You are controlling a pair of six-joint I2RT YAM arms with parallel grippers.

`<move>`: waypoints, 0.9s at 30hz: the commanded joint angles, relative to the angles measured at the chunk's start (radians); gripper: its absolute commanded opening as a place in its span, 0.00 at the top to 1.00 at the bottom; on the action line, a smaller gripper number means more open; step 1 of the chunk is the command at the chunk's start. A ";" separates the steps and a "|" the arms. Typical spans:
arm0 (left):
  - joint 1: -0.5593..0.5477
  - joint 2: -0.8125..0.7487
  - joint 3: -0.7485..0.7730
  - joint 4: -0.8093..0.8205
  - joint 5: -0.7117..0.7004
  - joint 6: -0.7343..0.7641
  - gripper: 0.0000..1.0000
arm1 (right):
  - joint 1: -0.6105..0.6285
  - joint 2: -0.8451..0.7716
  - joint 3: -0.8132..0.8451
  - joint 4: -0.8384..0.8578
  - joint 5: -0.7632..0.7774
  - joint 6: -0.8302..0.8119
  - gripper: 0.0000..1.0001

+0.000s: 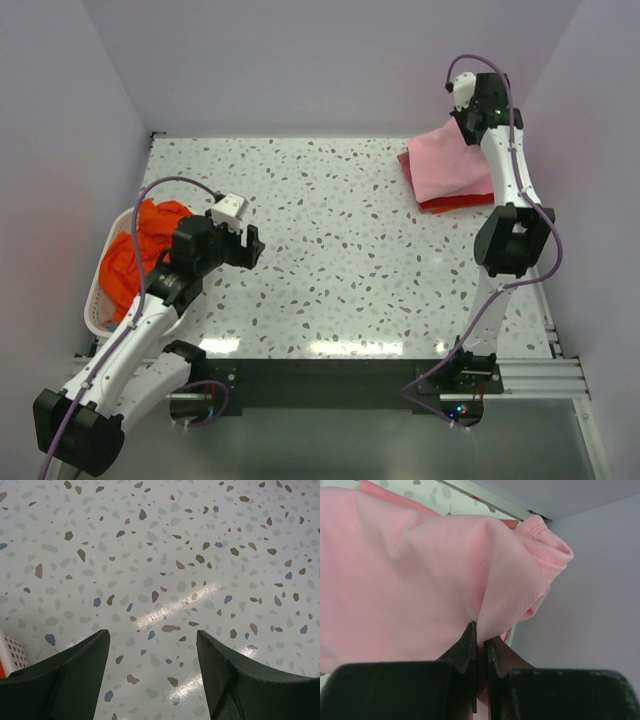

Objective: Fold and stack the t-shirts
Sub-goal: Neatly place the folded tshirt to the corner

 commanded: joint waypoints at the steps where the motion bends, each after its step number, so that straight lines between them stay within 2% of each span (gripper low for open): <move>1: 0.009 0.002 0.007 0.018 0.002 0.020 0.25 | 0.001 0.003 -0.038 0.108 0.092 -0.036 0.96; 2: 0.009 0.002 0.007 0.018 0.002 0.020 0.25 | 0.002 0.006 -0.048 0.147 0.141 -0.039 0.78; 4: 0.009 0.002 0.007 0.016 0.000 0.020 0.25 | 0.007 0.029 -0.088 0.217 0.206 -0.052 0.55; 5: 0.009 0.002 0.007 0.013 -0.003 0.019 0.25 | 0.010 0.036 -0.100 0.248 0.290 -0.053 0.35; 7: 0.009 -0.001 0.009 0.013 -0.005 0.019 0.25 | 0.014 0.050 -0.148 0.346 0.376 -0.058 0.23; 9: 0.009 -0.004 0.009 0.011 -0.005 0.017 0.25 | 0.014 0.041 -0.171 0.368 0.395 -0.038 0.21; 11: 0.009 -0.009 0.007 0.011 -0.011 0.015 0.25 | 0.014 0.009 -0.176 0.356 0.364 -0.021 0.21; 14: 0.009 -0.018 0.010 0.010 -0.032 0.012 0.25 | 0.016 -0.042 -0.168 0.250 0.205 0.013 0.21; 15: 0.009 -0.024 0.009 0.010 -0.035 0.011 0.25 | 0.016 -0.063 -0.183 0.216 0.141 0.004 0.21; 16: 0.009 -0.027 0.010 0.010 -0.037 0.011 0.25 | 0.011 -0.103 -0.197 0.154 -0.029 -0.009 0.23; 19: 0.009 -0.033 0.007 0.011 -0.034 0.009 0.24 | 0.013 -0.154 -0.301 0.167 -0.146 -0.023 0.38; 20: 0.009 -0.032 0.009 0.011 -0.032 0.009 0.24 | 0.016 -0.163 -0.323 0.174 -0.141 -0.023 0.54; 23: 0.009 -0.029 0.010 0.011 -0.026 0.009 0.24 | 0.044 -0.148 -0.367 0.168 -0.127 -0.038 0.78; 27: 0.009 -0.026 0.009 0.013 -0.021 0.011 0.24 | 0.094 -0.148 -0.455 0.193 -0.075 -0.069 0.85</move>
